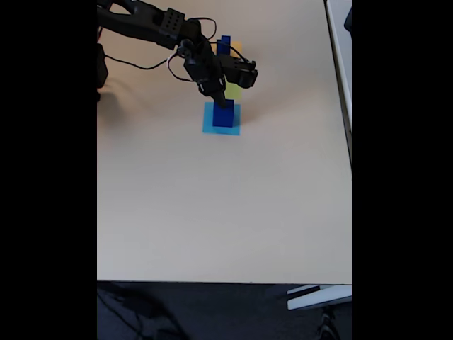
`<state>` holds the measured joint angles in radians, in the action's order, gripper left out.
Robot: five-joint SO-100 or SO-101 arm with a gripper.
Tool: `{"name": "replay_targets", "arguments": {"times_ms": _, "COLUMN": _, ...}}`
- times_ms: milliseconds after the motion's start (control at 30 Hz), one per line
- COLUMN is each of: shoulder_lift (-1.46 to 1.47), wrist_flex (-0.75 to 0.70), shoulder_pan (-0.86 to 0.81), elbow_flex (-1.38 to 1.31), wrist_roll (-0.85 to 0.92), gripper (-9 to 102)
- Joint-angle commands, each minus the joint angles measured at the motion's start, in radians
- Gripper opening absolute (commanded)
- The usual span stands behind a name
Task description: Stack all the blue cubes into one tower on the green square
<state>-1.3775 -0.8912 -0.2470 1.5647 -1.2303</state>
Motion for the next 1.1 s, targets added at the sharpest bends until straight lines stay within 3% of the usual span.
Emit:
{"name": "replay_targets", "arguments": {"times_ms": 0, "shoulder_lift": -0.046, "wrist_flex": 0.020, "shoulder_pan": -0.012, "elbow_flex": -0.002, "wrist_roll": 0.012, "gripper": 8}}
{"name": "replay_targets", "arguments": {"times_ms": 567, "shoulder_lift": -0.051, "wrist_flex": 0.037, "shoulder_pan": 0.003, "elbow_flex": -0.018, "wrist_roll": 0.023, "gripper": 0}}
{"name": "replay_targets", "arguments": {"times_ms": 900, "shoulder_lift": -0.014, "wrist_flex": -0.330, "shoulder_pan": 0.141, "elbow_flex": -0.488, "wrist_roll": -0.012, "gripper": 0}}
{"name": "replay_targets", "arguments": {"times_ms": 1067, "shoulder_lift": 0.061, "wrist_flex": -0.344, "shoulder_pan": 0.276, "elbow_flex": -0.574, "wrist_roll": -0.166, "gripper": 0}}
